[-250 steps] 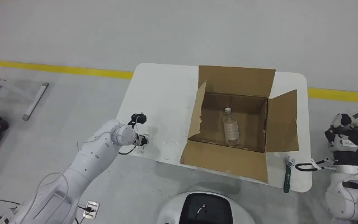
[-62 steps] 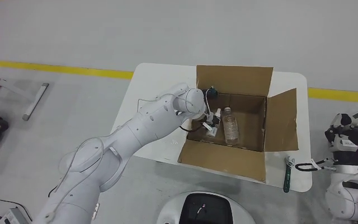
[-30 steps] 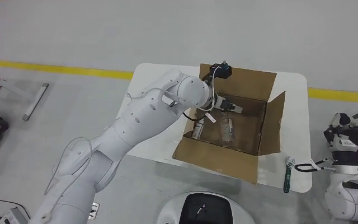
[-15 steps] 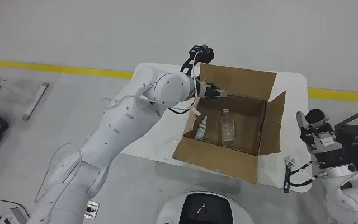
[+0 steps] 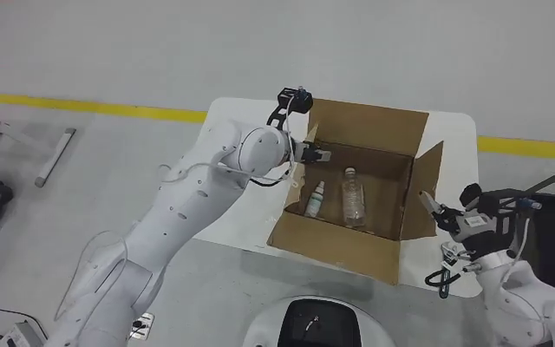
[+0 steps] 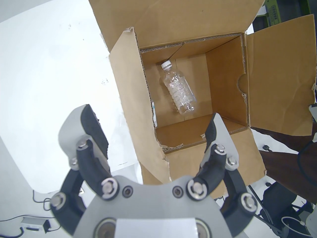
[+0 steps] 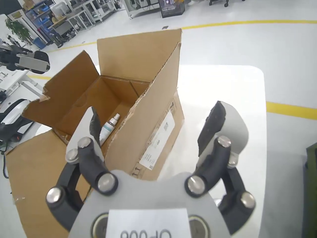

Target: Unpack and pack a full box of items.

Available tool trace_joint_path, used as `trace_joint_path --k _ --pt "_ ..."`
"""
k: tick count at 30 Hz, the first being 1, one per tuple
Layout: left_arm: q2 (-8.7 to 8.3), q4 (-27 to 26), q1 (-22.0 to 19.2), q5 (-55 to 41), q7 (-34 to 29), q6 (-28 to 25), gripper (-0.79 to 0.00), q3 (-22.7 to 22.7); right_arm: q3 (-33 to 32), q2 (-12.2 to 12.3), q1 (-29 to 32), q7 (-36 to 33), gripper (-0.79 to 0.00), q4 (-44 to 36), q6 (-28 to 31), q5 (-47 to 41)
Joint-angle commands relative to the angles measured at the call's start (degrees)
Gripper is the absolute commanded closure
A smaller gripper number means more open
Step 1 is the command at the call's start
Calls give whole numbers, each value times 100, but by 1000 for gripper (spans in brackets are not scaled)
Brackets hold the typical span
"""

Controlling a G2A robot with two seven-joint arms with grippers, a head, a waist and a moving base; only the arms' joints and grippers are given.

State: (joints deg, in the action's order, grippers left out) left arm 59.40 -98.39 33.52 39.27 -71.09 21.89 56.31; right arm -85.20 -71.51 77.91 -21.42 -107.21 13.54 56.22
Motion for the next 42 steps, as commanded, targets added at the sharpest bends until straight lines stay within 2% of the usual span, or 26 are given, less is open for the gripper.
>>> trace_joint_path --k 1,5,7,12,15,16,22,24,25,26,27,29,30,31,32,37,42 --pt "8 63 19 1 11 -10 -785 -17 -19 8 2 -33 -668 52 -19 39" --pt "24 169 12 28 -30 -50 -785 -56 -102 24 13 -72 -397 160 -101 61" --pt "33 192 1 10 -32 -55 -785 -50 -140 33 14 -98 -363 202 -122 61" --pt "40 260 -6 17 -90 -69 -785 -18 -214 35 11 -161 -151 291 -208 -305" --pt "39 332 12 59 -131 -94 -751 -9 -236 41 -13 -185 -49 326 -236 -373" --pt "39 350 20 74 -144 -96 -699 -8 -231 40 -18 -181 0 335 -254 -426" --pt "28 430 65 334 -198 -43 -668 6 -205 44 -63 -189 0 406 -284 -591" --pt "30 461 87 319 -203 -31 -613 33 -198 45 -75 -190 0 433 -288 -645" --pt "31 476 100 314 -201 -28 -566 44 -194 47 -81 -193 0 444 -281 -666" --pt "30 502 116 331 -204 -35 -471 44 -190 48 -85 -193 0 462 -278 -699" --pt "32 524 133 330 -203 -42 -329 45 -187 49 -88 -196 0 482 -277 -724" --pt "34 584 163 345 -234 -74 -259 35 -184 49 -97 -201 0 508 -284 -824" --pt "35 599 171 341 -241 -81 -169 38 -185 51 -102 -201 0 514 -280 -829" --pt "41 611 187 261 -237 -57 -28 62 -185 54 -107 -195 0 520 -277 -829" --pt "46 622 203 178 -226 -52 0 87 -186 56 -111 -185 0 530 -271 -828" --pt "44 617 253 133 -227 -10 0 174 -190 67 -144 -146 0 588 -280 -819" --pt "22 453 302 -43 -539 210 0 357 -239 79 -185 -107 0 591 -296 -876"
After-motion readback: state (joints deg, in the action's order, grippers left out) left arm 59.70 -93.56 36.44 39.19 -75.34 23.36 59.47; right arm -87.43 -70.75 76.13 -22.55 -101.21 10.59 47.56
